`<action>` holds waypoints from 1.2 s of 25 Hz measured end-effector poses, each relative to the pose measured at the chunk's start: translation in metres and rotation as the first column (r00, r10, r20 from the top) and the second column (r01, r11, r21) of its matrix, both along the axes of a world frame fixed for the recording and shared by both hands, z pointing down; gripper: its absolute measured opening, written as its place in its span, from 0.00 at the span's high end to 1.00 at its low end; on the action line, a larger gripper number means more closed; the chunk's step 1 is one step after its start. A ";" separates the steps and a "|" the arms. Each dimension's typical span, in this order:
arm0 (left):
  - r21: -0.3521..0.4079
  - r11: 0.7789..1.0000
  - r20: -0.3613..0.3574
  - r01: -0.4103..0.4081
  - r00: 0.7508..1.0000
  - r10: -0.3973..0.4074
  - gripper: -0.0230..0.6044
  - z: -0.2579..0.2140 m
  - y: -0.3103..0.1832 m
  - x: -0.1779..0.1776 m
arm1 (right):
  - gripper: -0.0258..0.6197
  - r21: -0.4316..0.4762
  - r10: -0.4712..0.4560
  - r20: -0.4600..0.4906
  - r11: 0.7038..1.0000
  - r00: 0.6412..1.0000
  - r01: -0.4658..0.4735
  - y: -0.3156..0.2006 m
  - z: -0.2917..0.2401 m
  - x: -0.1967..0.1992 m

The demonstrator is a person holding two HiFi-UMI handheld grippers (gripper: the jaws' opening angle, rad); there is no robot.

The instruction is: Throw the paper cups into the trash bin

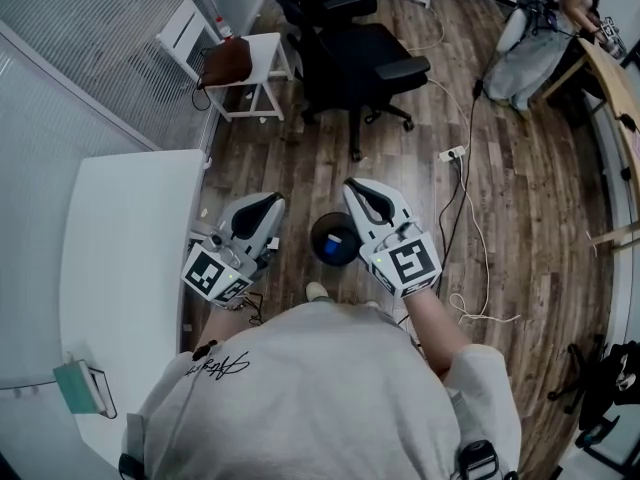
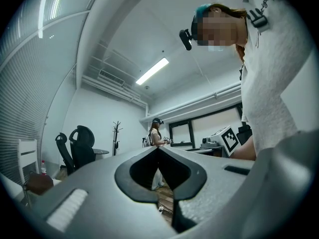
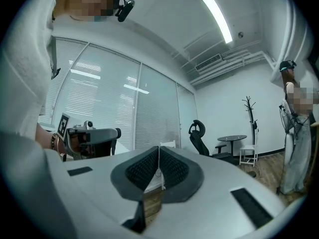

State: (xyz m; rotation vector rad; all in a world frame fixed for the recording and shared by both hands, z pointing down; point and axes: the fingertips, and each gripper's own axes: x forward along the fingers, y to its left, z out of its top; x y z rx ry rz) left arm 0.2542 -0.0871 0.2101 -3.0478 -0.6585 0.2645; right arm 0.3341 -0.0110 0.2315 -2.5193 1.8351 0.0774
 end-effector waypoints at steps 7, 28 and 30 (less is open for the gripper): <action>0.000 1.000 -0.004 0.006 1.000 -0.006 0.96 0.000 -0.005 -0.002 | 0.94 0.002 0.004 -0.007 1.000 1.000 -0.004 -0.004 0.001 -0.002; -0.013 1.000 0.006 0.016 1.000 -0.016 0.96 0.004 -0.014 0.000 | 0.94 -0.035 -0.020 -0.014 0.999 1.000 0.020 -0.017 0.011 -0.006; -0.013 1.000 0.006 0.017 1.000 -0.017 0.96 0.005 -0.016 0.000 | 0.94 -0.037 -0.021 -0.014 0.999 1.000 0.020 -0.019 0.012 -0.006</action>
